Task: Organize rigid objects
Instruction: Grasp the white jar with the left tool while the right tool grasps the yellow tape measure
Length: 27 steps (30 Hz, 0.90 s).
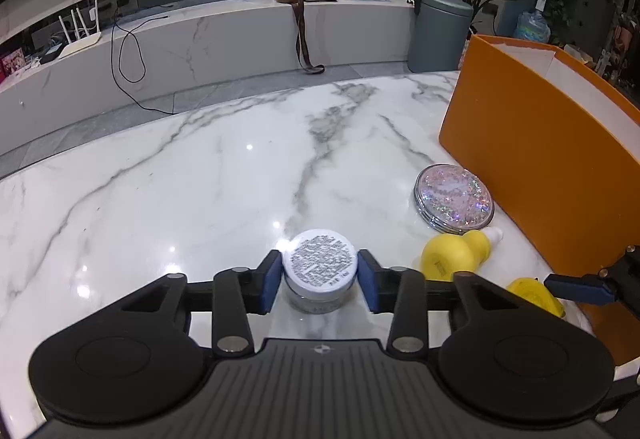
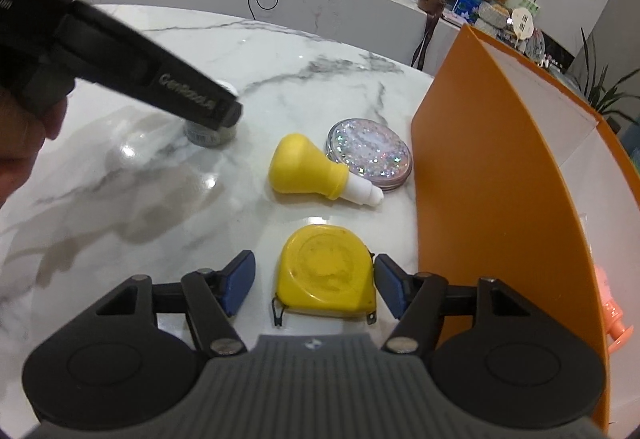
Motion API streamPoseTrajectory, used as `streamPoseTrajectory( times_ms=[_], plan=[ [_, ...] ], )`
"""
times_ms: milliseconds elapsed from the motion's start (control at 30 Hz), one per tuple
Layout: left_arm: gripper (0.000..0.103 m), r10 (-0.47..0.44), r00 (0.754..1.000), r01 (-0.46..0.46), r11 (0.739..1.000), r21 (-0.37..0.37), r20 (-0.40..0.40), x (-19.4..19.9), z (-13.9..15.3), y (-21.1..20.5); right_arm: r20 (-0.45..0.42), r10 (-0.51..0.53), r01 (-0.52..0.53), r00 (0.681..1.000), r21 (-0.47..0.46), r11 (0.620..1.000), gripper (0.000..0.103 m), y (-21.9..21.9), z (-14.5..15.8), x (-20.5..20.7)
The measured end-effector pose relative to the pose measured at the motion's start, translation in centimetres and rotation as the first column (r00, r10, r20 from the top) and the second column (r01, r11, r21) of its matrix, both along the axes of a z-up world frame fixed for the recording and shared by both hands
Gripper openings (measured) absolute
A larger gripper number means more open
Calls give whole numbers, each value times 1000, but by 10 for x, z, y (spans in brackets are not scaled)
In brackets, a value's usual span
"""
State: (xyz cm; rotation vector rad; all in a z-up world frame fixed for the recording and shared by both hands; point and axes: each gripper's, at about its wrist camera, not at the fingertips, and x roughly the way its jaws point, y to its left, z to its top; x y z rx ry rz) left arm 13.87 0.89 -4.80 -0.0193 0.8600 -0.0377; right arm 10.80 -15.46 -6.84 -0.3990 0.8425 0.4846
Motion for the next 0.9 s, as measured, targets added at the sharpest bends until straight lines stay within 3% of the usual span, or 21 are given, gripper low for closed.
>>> streamPoseTrajectory(
  times_ms=[100, 467, 900],
  plan=[
    [45, -3, 1000, 3, 1000, -9, -2, -5, 0, 6, -6, 9, -9, 1000, 3, 1000, 54, 0, 1, 2],
    [45, -24, 999, 24, 1000, -2, -23, -36, 3, 20, -3, 78, -78, 997, 11, 997, 54, 11, 3, -8],
    [47, -40, 999, 40, 999, 6, -10, -52, 1, 20, 9, 81, -81, 997, 9, 997, 54, 18, 2, -5]
  ],
)
